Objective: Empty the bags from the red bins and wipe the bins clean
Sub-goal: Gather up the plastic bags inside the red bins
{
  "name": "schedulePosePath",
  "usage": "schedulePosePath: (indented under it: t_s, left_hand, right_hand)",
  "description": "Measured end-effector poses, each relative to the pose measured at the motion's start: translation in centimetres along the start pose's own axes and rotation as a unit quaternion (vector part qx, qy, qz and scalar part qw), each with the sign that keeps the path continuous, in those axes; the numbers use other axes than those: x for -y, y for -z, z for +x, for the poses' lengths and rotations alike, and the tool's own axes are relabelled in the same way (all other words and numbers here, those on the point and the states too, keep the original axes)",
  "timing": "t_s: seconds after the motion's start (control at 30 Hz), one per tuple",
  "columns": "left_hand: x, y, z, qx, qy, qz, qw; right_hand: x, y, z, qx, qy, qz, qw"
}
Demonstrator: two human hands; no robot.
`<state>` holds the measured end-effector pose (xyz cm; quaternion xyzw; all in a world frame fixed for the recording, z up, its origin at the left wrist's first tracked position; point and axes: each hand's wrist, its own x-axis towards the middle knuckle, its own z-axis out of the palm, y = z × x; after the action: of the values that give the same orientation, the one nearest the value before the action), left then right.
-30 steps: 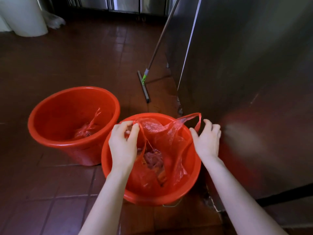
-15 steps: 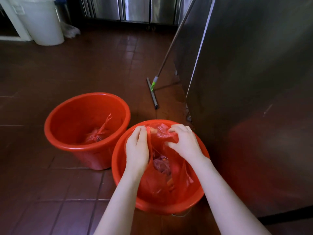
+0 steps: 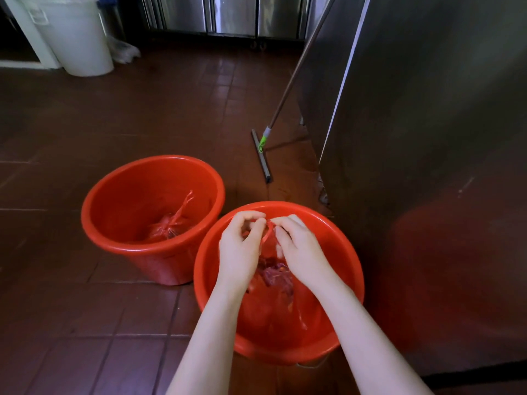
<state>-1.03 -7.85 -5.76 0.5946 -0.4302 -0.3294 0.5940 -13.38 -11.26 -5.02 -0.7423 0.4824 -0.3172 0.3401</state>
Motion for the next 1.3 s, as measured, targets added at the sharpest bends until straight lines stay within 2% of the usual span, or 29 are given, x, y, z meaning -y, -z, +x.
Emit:
schedulePosePath:
  t_s: [0.13, 0.27, 0.47, 0.63, 0.73, 0.87, 1.0, 1.1, 1.2, 1.3]
  left_hand:
    - [0.0, 1.0, 0.2, 0.048, 0.051, -0.011, 0.997]
    - [-0.3, 1.8, 0.2, 0.123, 0.097, -0.010, 0.988]
    - [0.1, 1.9, 0.2, 0.145, 0.163, -0.024, 0.976]
    - [0.4, 1.9, 0.6, 0.152, 0.234, -0.097, 0.955]
    - [-0.1, 1.4, 0.2, 0.166, 0.276, -0.154, 0.934]
    - [-0.3, 0.8, -0.1, 0.164, 0.241, -0.135, 0.947]
    - [-0.7, 0.5, -0.7, 0.265, 0.201, -0.118, 0.936]
    - [-0.5, 1.1, -0.7, 0.279, 0.134, -0.052, 0.949]
    - [0.0, 2.1, -0.6, 0.272, 0.055, -0.010, 0.961]
    - [0.3, 2.6, -0.5, 0.245, -0.029, 0.040, 0.968]
  right_hand:
    - [-0.1, 0.0, -0.8, -0.024, -0.006, 0.017, 1.000]
    - [0.1, 0.3, -1.0, 0.007, -0.004, 0.010, 1.000]
    - [0.2, 0.4, -1.0, 0.052, 0.009, -0.022, 0.998]
    - [0.4, 0.3, -1.3, 0.023, -0.011, 0.068, 0.997]
    - [0.6, 0.2, -1.4, 0.002, 0.014, 0.047, 0.999]
    - [0.9, 0.1, -0.5, -0.055, -0.033, 0.080, 0.995]
    - [0.6, 0.2, 0.9, -0.071, -0.067, 0.055, 0.994]
    - [-0.4, 0.5, 1.6, -0.081, -0.114, 0.050, 0.989]
    - [-1.6, 0.9, 1.9, -0.022, -0.180, 0.052, 0.982]
    - [-2.4, 0.7, 1.7, 0.061, -0.195, 0.005, 0.979]
